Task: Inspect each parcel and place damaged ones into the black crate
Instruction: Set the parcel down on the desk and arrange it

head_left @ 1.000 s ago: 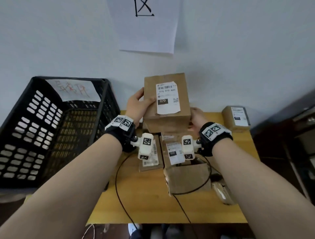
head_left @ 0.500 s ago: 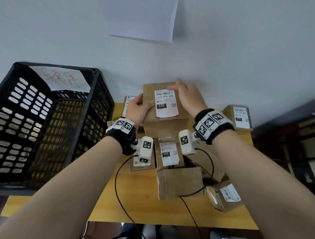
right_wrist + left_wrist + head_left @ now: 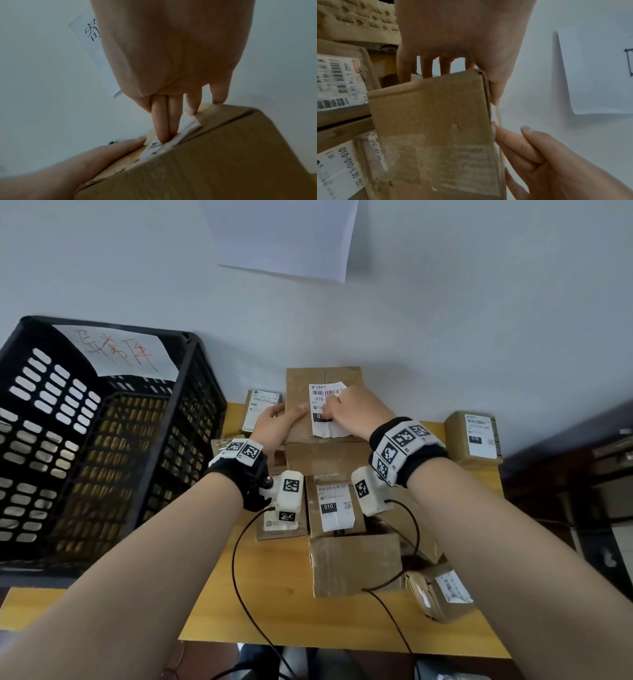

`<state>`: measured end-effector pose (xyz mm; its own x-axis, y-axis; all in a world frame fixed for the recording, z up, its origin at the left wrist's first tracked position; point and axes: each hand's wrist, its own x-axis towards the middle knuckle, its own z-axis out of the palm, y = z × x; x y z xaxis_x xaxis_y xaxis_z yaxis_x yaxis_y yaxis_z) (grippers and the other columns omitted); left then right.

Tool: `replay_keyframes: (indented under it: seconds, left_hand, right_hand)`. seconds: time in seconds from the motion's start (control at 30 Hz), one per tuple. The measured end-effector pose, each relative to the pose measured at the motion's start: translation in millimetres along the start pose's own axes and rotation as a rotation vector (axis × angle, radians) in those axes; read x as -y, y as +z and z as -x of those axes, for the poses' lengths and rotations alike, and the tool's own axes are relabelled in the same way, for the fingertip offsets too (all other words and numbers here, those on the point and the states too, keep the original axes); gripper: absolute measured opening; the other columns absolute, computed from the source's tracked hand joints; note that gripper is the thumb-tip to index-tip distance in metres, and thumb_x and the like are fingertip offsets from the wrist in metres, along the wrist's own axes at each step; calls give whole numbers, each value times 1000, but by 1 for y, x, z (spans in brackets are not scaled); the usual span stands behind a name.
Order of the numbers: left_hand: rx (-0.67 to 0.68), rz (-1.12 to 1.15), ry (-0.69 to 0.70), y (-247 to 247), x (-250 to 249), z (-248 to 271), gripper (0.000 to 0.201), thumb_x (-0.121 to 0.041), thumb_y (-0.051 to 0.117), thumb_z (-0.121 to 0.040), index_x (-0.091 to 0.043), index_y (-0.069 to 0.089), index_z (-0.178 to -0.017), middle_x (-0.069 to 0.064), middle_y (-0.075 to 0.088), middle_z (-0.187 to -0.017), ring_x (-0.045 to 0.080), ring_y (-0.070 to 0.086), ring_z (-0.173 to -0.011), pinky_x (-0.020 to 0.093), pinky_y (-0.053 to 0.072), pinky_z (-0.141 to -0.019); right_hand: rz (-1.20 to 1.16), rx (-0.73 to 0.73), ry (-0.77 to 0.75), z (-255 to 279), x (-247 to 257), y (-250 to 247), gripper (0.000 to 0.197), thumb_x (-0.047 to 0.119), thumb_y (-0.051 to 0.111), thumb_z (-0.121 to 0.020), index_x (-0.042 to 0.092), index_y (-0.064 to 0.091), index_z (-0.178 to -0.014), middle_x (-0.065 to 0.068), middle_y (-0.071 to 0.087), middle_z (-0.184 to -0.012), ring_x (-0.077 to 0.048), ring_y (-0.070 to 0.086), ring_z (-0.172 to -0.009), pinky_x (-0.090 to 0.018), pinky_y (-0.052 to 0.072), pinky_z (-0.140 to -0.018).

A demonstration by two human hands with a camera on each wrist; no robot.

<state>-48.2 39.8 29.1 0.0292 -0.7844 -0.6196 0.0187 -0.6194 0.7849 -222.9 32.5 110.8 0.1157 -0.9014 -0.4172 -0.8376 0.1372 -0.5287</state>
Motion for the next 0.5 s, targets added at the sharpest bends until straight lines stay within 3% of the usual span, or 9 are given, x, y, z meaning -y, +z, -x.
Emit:
replay_keyframes:
  seconds: [0.07,0.1,0.17,0.23,0.3,0.37,0.47,0.5]
  left_hand:
    - [93,27,-152,-7,0,3,89,-78,75,-72,-23,60,-140,8,74,-125,30,73,-110,56,56,-98]
    - [157,96,-225,-9,1,7,88,-85,68,-73,-25,64,-137,9,74,-126,33,71,-114,58,53,-100]
    - [273,253,-265,-11,1,17,81,-85,48,-87,-22,69,-133,13,73,-127,34,70,-117,55,51,-104]
    - [305,358,-269,-17,5,21,80,-81,39,-93,-20,68,-135,15,69,-133,36,68,-121,54,46,-110]
    - [311,402,-277,-27,4,29,78,-78,55,-89,-19,67,-138,15,67,-137,38,64,-126,56,43,-114]
    - [265,417,-256,-41,-1,41,72,-71,69,-85,-21,69,-136,12,68,-135,36,66,-123,56,48,-109]
    - [101,365,-215,-73,-11,55,57,-66,81,-76,-19,76,-108,7,78,-97,27,77,-83,45,63,-74]
    - [53,361,-205,-85,-14,60,65,-66,86,-68,-16,75,-108,8,78,-96,28,77,-84,46,63,-73]
  right_hand:
    - [-71,12,-36,3,-2,1,43,33,42,-106,2,73,-102,-14,76,-102,-34,69,-96,-41,54,-88]
    - [-93,8,-61,6,-3,0,43,34,43,-106,3,73,-101,-14,77,-102,-36,69,-95,-41,55,-87]
    - [-91,-17,-113,13,0,-1,48,36,43,-107,-2,72,-103,-16,72,-91,-35,62,-75,-35,50,-69]
    - [-116,-57,-153,16,5,-1,48,38,45,-107,1,74,-109,-17,73,-95,-36,63,-76,-38,51,-71]
    - [-217,-87,-179,22,13,-1,39,39,50,-104,12,78,-110,-5,76,-104,-21,67,-86,-38,52,-83]
    - [-338,-94,-194,30,22,1,29,37,54,-102,25,78,-112,8,75,-119,-8,66,-111,-31,48,-102]
    - [-483,-116,-199,45,40,10,25,32,56,-103,29,77,-116,15,70,-125,0,59,-117,-27,43,-108]
    - [-517,-120,-201,49,46,14,25,32,56,-104,30,76,-118,14,68,-128,-2,58,-119,-28,43,-109]
